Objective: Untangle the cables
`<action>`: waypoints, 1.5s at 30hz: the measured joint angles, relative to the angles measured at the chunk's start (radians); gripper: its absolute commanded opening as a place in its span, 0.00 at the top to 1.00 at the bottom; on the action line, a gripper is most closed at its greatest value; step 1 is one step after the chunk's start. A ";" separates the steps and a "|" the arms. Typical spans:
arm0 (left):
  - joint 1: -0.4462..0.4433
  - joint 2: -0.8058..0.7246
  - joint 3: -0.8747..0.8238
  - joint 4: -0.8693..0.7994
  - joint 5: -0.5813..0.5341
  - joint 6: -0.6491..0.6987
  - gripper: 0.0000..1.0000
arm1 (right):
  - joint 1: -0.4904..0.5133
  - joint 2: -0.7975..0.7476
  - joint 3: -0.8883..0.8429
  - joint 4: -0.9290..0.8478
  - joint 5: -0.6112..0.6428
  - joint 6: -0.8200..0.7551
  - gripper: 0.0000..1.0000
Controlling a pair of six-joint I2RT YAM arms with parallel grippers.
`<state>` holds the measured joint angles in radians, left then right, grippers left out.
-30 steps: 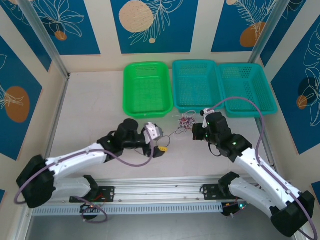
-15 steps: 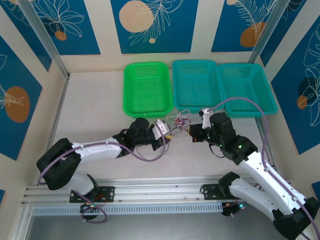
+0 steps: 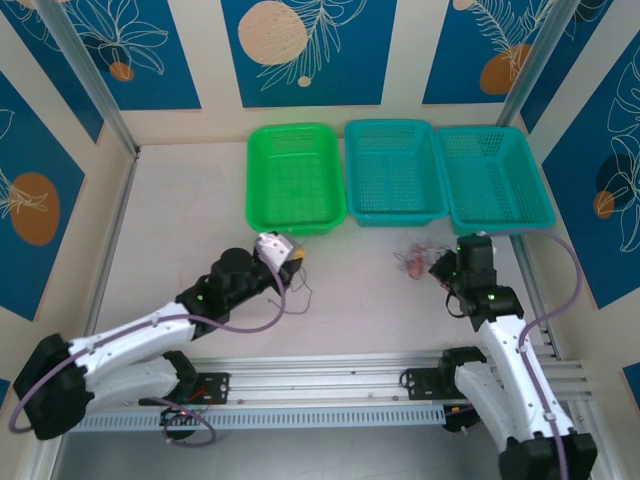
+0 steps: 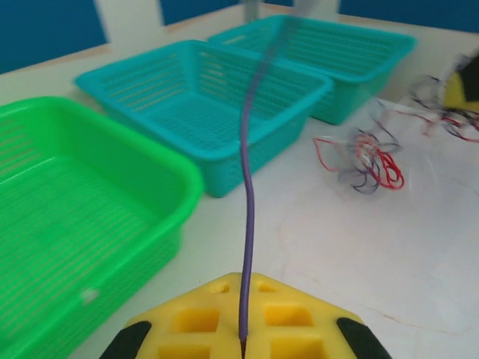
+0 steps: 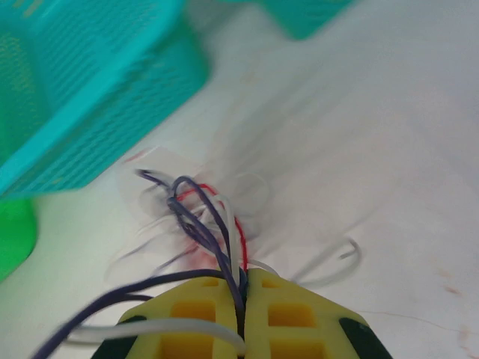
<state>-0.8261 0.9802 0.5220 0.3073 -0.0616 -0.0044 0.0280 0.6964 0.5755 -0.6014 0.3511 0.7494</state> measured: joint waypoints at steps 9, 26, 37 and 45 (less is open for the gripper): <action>0.047 -0.070 -0.045 -0.110 0.002 -0.050 1.00 | -0.058 0.002 -0.120 0.045 -0.166 0.051 0.96; 0.046 0.047 0.048 -0.178 0.172 -0.090 1.00 | 0.277 -0.005 0.138 -0.036 -0.130 0.064 0.43; 0.087 0.125 0.666 -0.305 0.127 0.038 1.00 | 0.294 -0.014 0.145 -0.054 -0.115 0.090 0.42; 0.284 0.457 1.145 -0.356 0.131 0.094 1.00 | 0.296 -0.053 0.175 -0.108 -0.107 0.089 0.42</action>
<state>-0.5419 1.4372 1.6669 -0.0483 0.0692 0.0898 0.3241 0.6430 0.7509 -0.7097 0.2443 0.8383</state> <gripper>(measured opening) 0.042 0.578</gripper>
